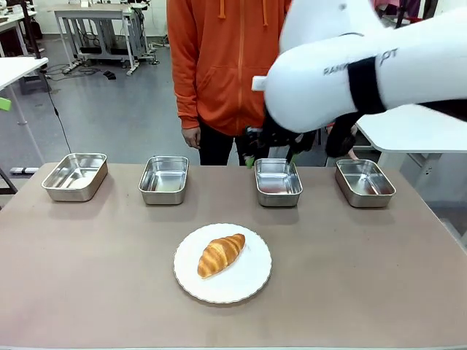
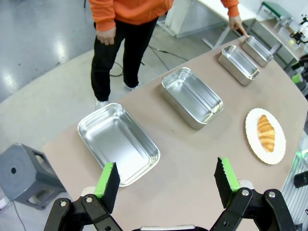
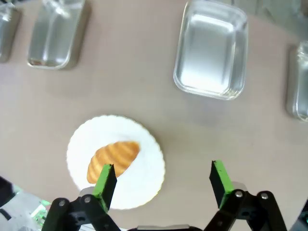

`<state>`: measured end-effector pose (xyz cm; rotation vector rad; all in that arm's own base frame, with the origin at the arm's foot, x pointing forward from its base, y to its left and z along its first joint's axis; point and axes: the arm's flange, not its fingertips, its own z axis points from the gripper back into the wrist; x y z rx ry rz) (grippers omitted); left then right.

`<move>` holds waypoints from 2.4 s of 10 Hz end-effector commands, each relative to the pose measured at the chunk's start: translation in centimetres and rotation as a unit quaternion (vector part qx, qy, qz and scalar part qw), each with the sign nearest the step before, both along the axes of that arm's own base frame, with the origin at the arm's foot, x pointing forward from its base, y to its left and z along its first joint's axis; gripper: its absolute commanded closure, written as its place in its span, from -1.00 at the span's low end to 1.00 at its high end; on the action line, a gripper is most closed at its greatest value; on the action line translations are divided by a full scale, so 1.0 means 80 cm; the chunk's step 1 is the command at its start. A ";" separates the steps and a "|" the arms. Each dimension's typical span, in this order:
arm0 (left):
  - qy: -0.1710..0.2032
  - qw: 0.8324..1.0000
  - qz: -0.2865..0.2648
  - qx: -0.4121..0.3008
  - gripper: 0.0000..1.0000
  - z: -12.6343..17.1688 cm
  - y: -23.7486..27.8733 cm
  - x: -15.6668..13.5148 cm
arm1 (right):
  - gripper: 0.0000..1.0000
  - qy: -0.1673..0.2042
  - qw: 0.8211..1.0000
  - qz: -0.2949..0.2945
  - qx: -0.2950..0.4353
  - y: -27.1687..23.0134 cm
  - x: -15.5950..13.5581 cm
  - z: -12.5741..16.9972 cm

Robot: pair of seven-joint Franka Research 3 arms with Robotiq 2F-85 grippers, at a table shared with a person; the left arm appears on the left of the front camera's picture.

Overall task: Place the bread in the container.
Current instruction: Place the Butter Roll into the Airtight Container indicated by the human.

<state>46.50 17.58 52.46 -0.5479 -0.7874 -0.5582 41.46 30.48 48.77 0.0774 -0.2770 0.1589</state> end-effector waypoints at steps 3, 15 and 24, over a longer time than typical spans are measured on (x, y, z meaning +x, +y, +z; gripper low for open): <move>-0.002 1.000 0.001 -0.003 -1.00 0.002 -0.001 -0.001 | -1.00 0.000 1.000 0.000 0.000 0.000 0.000 0.000; -0.002 1.000 0.001 -0.003 -1.00 0.002 -0.001 -0.001 | -1.00 0.112 0.912 -0.391 0.060 0.127 -0.107 -0.115; -0.002 1.000 0.001 -0.003 -1.00 0.002 -0.001 -0.001 | -1.00 0.124 0.899 -0.411 0.090 0.130 -0.094 -0.183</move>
